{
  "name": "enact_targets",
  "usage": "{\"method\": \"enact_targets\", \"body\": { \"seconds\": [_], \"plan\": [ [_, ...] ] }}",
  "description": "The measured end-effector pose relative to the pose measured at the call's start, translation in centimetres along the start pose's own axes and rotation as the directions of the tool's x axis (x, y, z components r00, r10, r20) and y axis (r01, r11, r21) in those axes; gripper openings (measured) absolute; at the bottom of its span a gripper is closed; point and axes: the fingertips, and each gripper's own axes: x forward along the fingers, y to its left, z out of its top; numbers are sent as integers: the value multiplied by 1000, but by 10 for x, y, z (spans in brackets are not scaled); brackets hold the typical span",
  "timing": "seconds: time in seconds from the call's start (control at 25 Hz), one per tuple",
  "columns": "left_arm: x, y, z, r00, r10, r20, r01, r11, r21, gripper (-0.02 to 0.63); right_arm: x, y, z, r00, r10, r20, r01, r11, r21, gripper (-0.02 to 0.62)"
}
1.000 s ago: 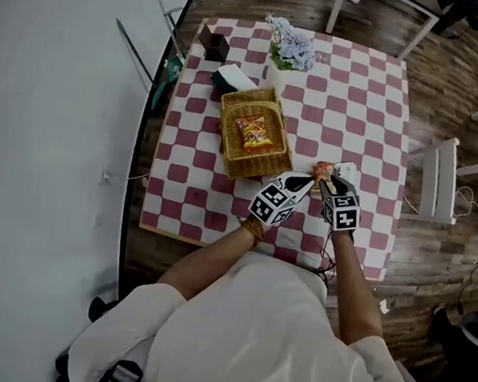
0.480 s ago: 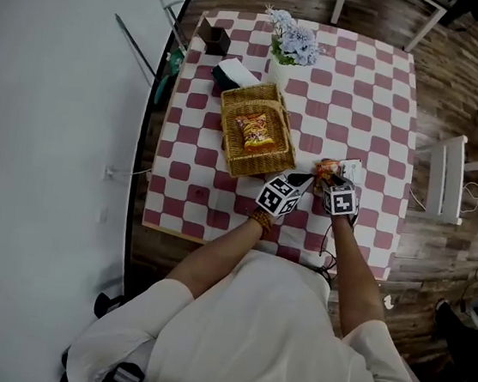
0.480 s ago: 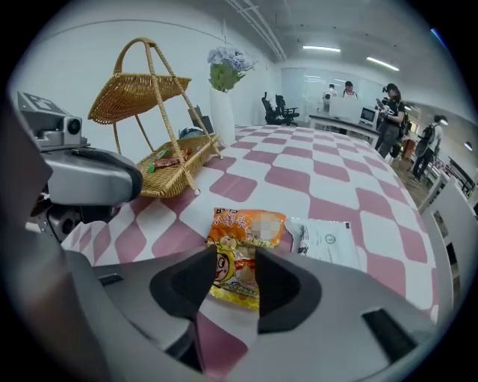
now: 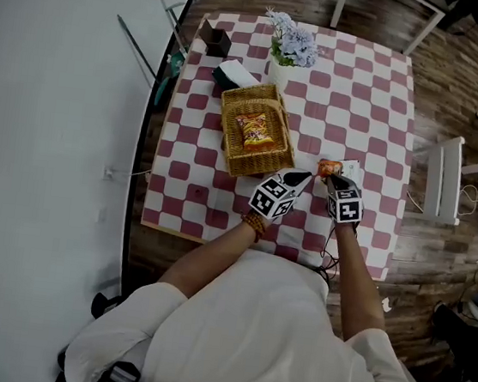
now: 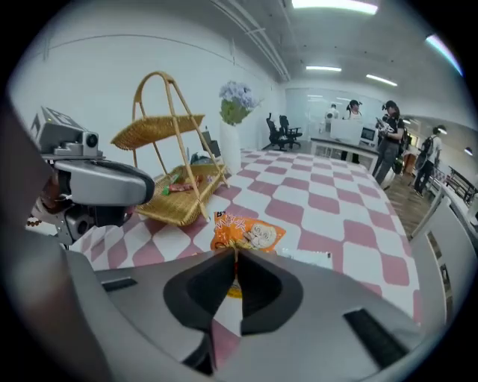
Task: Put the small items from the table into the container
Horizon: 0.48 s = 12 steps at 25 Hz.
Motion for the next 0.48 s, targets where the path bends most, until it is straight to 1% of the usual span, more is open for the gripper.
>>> {"method": "enact_targets", "body": {
  "seconds": [0.12,0.24,0.36,0.48],
  "plan": [
    [-16,-19,31,997,-35,74,34,999,11,30,-34,7,32,994,1,108,-1,1000,-4,26],
    [-37,-42,65,987,-75,141,68,996,49,29,-76,20,69,975,15,220,-13,1000,-11,25],
    [-65,-62,103,972,-92,218,73,993,94,29,-121,37,104,944,33,329,-25,999,-28,25],
    [-94,-83,142,950,-100,295,60,988,142,29,-166,53,132,902,46,429,-33,999,-38,21]
  ]
}}
